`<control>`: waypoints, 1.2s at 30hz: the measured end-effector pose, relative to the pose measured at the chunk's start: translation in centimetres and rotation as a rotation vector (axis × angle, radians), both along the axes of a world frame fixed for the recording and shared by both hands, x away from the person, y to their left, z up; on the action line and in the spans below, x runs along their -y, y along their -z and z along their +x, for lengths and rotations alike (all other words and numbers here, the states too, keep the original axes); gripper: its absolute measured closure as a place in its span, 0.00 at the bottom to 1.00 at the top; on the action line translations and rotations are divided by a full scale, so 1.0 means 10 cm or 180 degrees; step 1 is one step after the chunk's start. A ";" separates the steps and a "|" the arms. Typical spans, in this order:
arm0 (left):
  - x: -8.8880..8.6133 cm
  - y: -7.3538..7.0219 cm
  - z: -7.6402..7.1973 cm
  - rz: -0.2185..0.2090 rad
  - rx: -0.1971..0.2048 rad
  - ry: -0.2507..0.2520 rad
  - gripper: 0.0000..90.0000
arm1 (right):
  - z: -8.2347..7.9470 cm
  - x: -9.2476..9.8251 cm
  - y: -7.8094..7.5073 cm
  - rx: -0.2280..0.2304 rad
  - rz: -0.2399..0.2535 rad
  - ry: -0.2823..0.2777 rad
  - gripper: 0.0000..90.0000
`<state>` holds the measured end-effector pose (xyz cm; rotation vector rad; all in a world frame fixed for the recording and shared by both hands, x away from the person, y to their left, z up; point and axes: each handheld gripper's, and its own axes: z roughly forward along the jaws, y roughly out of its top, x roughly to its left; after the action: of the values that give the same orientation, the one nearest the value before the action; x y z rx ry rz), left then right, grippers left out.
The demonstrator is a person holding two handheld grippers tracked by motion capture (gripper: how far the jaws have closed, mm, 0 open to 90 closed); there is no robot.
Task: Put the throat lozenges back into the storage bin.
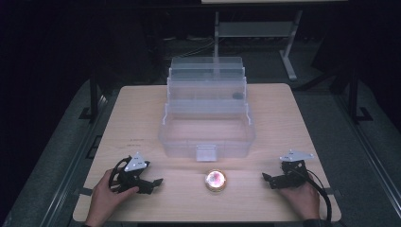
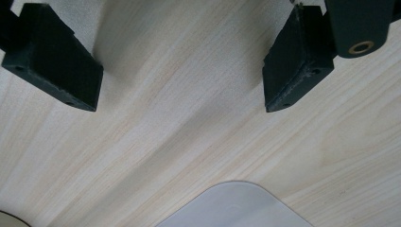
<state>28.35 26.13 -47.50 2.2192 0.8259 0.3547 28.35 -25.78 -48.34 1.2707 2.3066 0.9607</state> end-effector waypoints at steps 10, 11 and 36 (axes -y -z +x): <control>0.00 0.00 0.00 -0.0007 -0.0001 -0.0016 0.14 | 0.01 0.01 -0.01 -0.0020 -0.0009 -0.0027 0.00; 0.00 0.00 0.00 -0.0006 0.0001 -0.0018 0.14 | 0.00 0.01 -0.01 -0.0026 -0.0012 -0.0025 0.00; 0.01 0.00 0.01 0.0001 0.0002 -0.0024 0.14 | -0.05 -0.02 -0.25 -0.0300 -0.0081 -0.0210 0.18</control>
<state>28.40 26.08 -47.50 2.2167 0.8342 0.3590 27.83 -25.56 -45.87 1.2623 2.4387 0.9076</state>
